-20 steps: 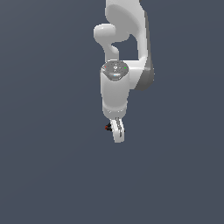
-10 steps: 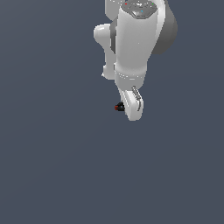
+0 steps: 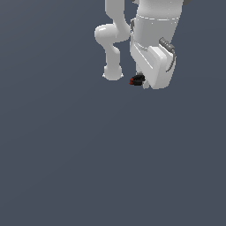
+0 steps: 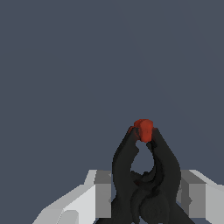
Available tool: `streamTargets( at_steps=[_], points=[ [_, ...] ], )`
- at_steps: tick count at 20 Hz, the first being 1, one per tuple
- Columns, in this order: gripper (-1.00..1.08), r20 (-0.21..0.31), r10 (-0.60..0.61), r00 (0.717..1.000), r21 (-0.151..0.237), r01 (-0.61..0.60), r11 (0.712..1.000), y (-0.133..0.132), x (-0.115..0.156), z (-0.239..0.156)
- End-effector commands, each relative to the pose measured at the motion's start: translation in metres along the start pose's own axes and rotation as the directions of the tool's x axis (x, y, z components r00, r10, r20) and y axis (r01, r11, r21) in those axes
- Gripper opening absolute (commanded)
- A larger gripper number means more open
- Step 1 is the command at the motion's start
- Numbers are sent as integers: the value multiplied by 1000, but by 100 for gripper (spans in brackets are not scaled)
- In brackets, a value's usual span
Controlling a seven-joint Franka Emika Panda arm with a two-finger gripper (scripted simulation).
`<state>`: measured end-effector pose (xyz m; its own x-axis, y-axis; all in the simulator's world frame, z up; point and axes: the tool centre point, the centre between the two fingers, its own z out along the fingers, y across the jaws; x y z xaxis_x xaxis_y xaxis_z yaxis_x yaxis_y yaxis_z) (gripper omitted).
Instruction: Pick up the object and move it to a goal position.
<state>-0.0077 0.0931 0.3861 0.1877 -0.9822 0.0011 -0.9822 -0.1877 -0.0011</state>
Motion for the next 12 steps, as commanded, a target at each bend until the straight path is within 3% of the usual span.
streamTargets(
  at_steps=[1,12],
  points=[
    [-100,0,0,1000,-1,0,1000,2,-10,-24],
    [-100,1,-2,1000,-1,2,1000,3,-33,-80]
  ],
)
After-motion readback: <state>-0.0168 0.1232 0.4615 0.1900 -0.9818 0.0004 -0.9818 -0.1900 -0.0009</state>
